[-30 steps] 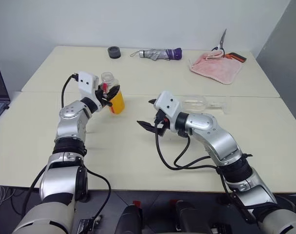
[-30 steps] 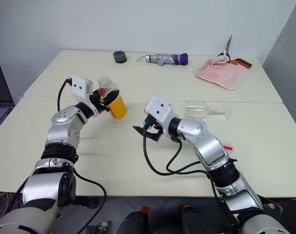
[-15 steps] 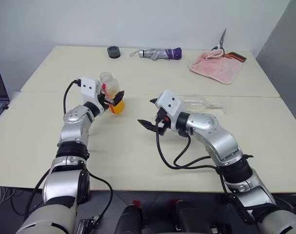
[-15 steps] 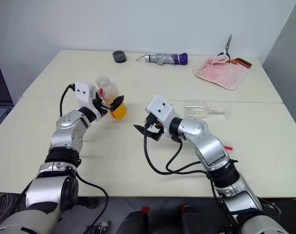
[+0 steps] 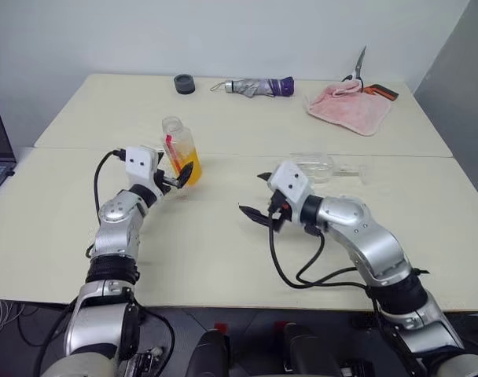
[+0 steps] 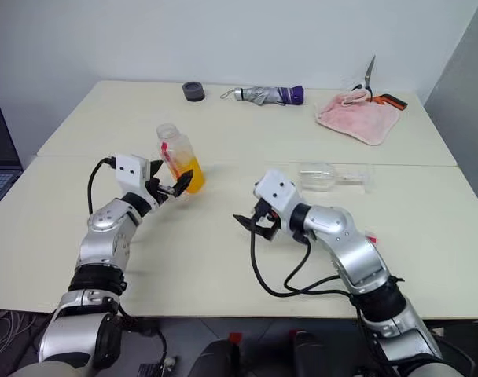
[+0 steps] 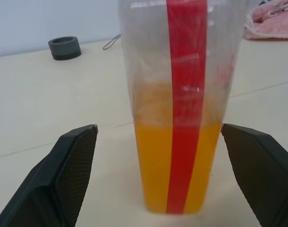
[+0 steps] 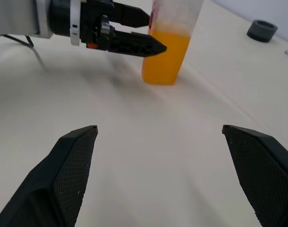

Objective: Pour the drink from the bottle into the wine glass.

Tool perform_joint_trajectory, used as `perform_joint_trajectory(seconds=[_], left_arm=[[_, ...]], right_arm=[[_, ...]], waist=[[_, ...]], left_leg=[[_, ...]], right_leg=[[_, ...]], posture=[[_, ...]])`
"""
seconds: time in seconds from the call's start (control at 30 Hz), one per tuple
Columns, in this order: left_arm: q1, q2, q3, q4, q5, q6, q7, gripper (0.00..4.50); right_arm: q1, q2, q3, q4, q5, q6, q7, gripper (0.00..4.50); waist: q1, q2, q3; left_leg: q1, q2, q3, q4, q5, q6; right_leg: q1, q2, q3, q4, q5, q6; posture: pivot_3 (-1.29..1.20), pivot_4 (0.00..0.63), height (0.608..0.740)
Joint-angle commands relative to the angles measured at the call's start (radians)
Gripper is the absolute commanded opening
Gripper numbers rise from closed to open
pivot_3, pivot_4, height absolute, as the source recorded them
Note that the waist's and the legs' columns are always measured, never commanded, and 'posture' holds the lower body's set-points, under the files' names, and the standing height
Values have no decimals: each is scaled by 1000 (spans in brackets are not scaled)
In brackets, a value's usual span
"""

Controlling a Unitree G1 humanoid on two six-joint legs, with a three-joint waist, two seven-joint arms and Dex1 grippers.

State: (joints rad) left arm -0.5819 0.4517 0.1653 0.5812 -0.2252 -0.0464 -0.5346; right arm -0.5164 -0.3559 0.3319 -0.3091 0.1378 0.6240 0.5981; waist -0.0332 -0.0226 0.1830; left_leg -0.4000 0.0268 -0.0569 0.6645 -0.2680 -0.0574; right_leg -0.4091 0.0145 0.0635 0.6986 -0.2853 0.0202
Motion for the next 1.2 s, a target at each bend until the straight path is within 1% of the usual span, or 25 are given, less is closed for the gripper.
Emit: perform_joint_trajectory(seconds=[0.03, 0.17, 0.3, 0.4, 0.47, 0.57, 0.67, 0.73, 0.87, 0.97, 1.2], left_arm=[[65, 32, 18, -133, -16, 12, -31, 4470], [187, 85, 23, -281, -42, 64, -101, 4470], [300, 147, 22, -456, -123, 194, -200, 4470], [354, 188, 8, -554, -173, 267, -281, 4470], [361, 202, -11, -604, -199, 306, -325, 4470], [327, 214, -53, -636, -205, 336, -385, 4470], [293, 222, -86, -625, -186, 326, -430, 4470], [247, 227, -115, -611, -196, 340, -482, 4470], [193, 238, -158, -590, -185, 338, -559, 4470], [160, 227, -182, -547, -157, 306, -582, 4470], [128, 190, -197, -509, -146, 284, -589, 4470]], right_arm=[[35, -33, -50, -95, 6, -25, 5, 4500], [105, -89, -114, -172, 7, -28, -4, 4500], [182, -160, -197, -247, -4, -26, -16, 4500], [220, -230, -215, -244, -73, -80, -35, 4500], [226, -257, -215, -202, -129, -122, -67, 4500], [200, -297, -169, -78, -262, -241, -124, 4500], [173, -304, -144, 27, -321, -310, -137, 4500], [117, -326, -99, 156, -428, -395, -183, 4500], [34, -347, -39, 338, -581, -516, -263, 4500], [-36, -364, 29, 481, -755, -567, -372, 4500], [-126, -314, 103, 697, -937, -591, -518, 4500]], waist=[[0, 0, 0], [-1, 0, 0], [0, 0, 0], [1, 0, 0], [1, 0, 0], [1, 0, 0], [0, 0, 0], [-2, 0, 0], [-2, 0, 0], [-4, 0, 0], [-3, 0, 0]], left_leg=[[0, 0, 0, 0, 0, 0], [0, 1, 0, 0, 0, 0], [0, 1, 0, -1, 0, 0], [1, 1, 0, 0, 0, 0], [2, 1, 0, 0, 0, 0], [3, 0, 1, 0, 0, 0], [3, -1, 2, 0, 0, 0], [3, 0, 3, -1, 0, 0], [3, -1, 4, -1, 0, 0], [3, 0, 5, -1, 0, 0], [2, -1, 5, -1, 0, 0]], right_leg=[[0, 0, 0, 0, 0, 0], [0, 0, 0, 0, 0, 0], [1, 0, 0, -1, 0, 0], [1, 0, 0, -1, 0, 0], [3, 0, 0, -1, 0, 1], [3, 1, 1, -1, 0, 1], [3, 3, 2, -1, 0, 1], [3, 3, 2, -1, 0, 0], [2, 3, 3, -1, 0, 0], [2, 3, 4, -1, 0, 0], [0, 2, 5, -1, 0, 0]], posture=[[0, 150, 740], [0, 150, 740], [0, 150, 740], [0, 150, 740], [0, 150, 740], [0, 150, 740], [0, 150, 740], [0, 150, 740], [0, 150, 740], [0, 150, 740], [0, 150, 740]])
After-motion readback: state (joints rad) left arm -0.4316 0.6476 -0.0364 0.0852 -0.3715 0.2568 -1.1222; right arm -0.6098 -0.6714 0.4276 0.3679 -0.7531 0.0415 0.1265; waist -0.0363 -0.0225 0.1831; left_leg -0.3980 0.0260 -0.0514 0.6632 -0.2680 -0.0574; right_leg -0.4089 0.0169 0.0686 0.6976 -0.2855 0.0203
